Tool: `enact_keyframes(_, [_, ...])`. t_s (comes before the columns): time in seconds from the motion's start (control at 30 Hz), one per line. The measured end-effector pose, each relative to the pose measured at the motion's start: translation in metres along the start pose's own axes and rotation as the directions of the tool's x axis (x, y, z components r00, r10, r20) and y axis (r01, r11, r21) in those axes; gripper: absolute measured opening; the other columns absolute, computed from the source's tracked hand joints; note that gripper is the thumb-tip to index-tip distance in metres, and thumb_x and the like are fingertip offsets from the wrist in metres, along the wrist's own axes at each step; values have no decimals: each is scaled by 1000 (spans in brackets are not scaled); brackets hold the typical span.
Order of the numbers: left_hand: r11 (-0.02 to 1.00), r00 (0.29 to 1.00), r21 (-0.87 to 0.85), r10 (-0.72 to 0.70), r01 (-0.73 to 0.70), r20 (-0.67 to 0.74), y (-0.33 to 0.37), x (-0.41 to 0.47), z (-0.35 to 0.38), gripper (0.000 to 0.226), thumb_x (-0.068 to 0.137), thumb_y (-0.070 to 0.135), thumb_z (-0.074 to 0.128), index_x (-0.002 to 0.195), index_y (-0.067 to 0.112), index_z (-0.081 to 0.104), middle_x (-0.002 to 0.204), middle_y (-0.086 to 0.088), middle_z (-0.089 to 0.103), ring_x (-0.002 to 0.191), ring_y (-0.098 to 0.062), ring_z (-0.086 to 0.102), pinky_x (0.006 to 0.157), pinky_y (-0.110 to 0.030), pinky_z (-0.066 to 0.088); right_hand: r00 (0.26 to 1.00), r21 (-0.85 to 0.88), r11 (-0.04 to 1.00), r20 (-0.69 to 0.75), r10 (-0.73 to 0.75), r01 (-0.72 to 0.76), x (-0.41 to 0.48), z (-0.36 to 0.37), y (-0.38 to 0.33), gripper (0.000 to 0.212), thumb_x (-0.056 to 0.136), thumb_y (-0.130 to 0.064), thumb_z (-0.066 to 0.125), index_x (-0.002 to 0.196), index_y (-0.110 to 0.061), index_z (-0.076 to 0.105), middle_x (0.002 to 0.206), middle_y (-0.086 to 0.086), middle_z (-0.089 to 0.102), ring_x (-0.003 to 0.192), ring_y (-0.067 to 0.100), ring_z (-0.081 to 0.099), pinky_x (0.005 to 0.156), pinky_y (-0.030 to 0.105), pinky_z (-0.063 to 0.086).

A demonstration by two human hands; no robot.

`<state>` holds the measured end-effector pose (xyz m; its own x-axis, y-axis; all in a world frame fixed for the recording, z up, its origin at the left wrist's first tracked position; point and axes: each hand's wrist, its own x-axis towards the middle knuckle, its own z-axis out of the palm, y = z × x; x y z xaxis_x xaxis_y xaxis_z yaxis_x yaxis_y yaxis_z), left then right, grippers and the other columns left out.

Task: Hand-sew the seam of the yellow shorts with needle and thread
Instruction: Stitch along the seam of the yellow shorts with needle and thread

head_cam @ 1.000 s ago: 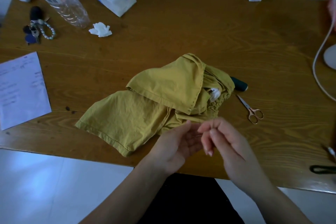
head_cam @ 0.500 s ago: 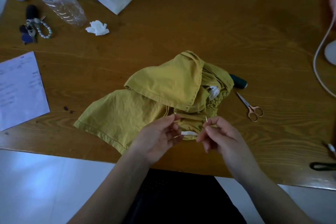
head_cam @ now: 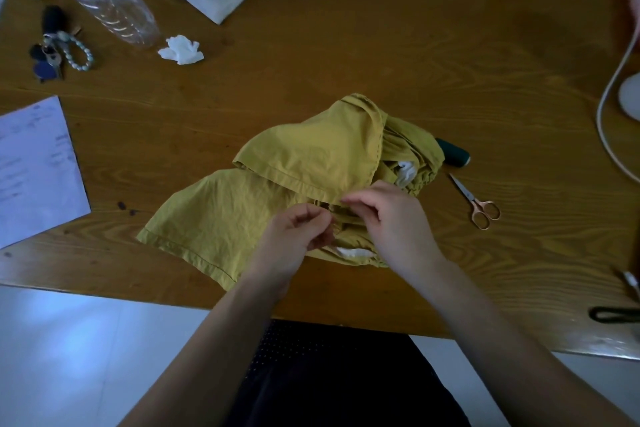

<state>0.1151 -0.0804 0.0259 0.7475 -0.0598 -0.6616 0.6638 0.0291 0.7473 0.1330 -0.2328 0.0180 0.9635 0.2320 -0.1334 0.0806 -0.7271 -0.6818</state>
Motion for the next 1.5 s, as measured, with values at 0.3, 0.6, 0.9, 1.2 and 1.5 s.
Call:
enact_keyframes(0.3, [991, 999, -124, -53, 54, 12, 3, 16, -9, 22, 94, 5, 50, 76, 7, 63, 66, -3, 60, 68, -14, 57, 73, -28, 51, 994, -1, 998, 89, -57, 57, 4, 2, 3, 17, 88, -6, 60, 97, -13, 72, 96, 4, 64, 83, 19, 63, 73, 31, 51])
enact_keyframes(0.6, [857, 957, -429, -233, 286, 173, -2, 26, -7, 21, 93, 5, 48, 76, 7, 60, 63, -3, 60, 65, -15, 59, 67, -27, 52, 999, 71, 997, 30, -16, 14, 1, 7, 6, 7, 83, -21, 69, 83, -14, 68, 80, -4, 60, 70, 9, 57, 64, 26, 49])
enact_keyframes(0.9, [671, 890, -595, -409, 443, 201, -4, 25, -1, 20, 92, 6, 50, 75, 2, 62, 58, -5, 57, 63, -16, 55, 58, -28, 56, 966, 418, 889, -86, 242, -186, -1, 15, 8, 10, 88, -20, 63, 90, -15, 71, 74, -10, 64, 62, 2, 58, 58, 16, 47])
enact_keyframes(1.2, [455, 861, -752, -414, 476, 295, -1, 24, -5, 24, 85, 2, 52, 65, -3, 62, 60, -10, 55, 51, -18, 57, 62, -38, 59, 815, 865, 296, 194, 547, -405, 3, 2, 9, 12, 90, -10, 57, 85, -12, 68, 76, -1, 68, 59, 6, 60, 55, 20, 52])
enact_keyframes(1.5, [440, 866, -765, -399, 470, 302, 6, 23, -7, 6, 76, -2, 54, 73, -3, 59, 57, -10, 55, 44, -17, 57, 60, -44, 59, 827, 808, 414, 154, 541, -421, 2, 3, 12, 12, 92, -10, 54, 86, -12, 65, 78, -1, 67, 60, 3, 61, 55, 19, 52])
